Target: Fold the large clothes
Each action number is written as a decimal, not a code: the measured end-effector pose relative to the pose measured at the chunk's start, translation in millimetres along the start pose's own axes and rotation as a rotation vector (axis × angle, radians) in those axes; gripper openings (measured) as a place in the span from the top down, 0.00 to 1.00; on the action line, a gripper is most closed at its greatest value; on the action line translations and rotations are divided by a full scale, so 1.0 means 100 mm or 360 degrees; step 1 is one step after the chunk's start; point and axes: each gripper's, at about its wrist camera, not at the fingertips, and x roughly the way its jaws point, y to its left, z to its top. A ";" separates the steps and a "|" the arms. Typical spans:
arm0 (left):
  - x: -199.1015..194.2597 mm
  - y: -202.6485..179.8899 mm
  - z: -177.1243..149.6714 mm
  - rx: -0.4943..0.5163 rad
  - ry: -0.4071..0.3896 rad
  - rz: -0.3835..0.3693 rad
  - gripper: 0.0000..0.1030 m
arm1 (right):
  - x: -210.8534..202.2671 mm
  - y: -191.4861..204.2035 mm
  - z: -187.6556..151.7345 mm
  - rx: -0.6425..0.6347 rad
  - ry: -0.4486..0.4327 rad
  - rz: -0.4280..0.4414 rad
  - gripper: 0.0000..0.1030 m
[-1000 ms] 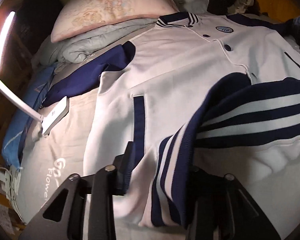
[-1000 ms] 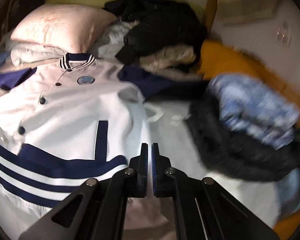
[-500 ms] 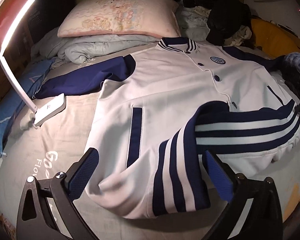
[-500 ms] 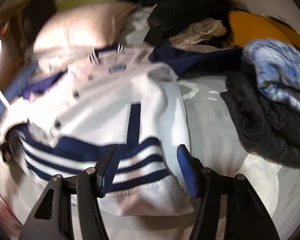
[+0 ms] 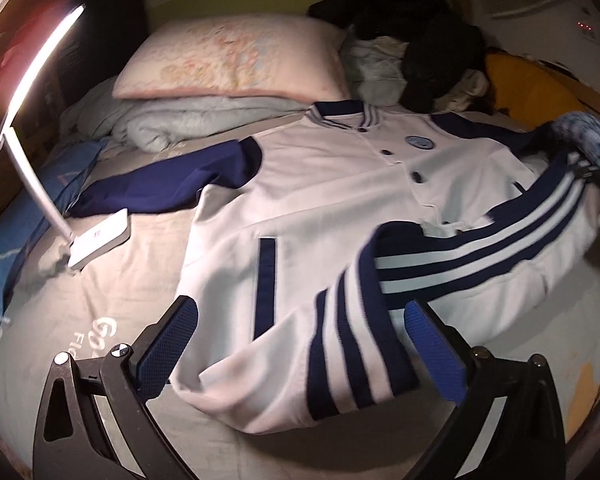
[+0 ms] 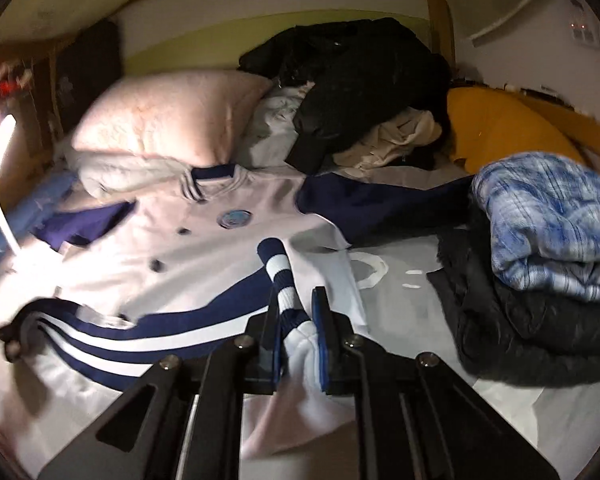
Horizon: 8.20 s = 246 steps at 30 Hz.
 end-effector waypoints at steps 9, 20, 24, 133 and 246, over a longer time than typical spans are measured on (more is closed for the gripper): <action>0.19 -0.34 -0.19 0.0252 0.0152 0.0052 0.00 | 0.14 -0.04 -0.19 0.0020 0.0209 -0.0090 0.85; 0.27 0.29 -0.04 -0.0105 0.0076 0.0499 0.30 | -0.12 -0.13 -0.20 0.0031 0.0091 -0.0176 0.56; 0.42 0.31 -0.06 -0.0073 0.0098 0.0693 0.32 | -0.17 -0.14 -0.16 0.0037 0.0054 -0.0149 0.42; -0.36 -0.26 -0.95 -0.0150 0.0285 0.0132 0.83 | -1.01 0.43 -1.18 -0.0488 0.0040 -0.0090 0.89; -0.11 0.22 0.24 -0.0110 -0.0339 0.0094 0.01 | -0.12 -0.57 0.09 0.0084 0.0098 -0.0050 0.96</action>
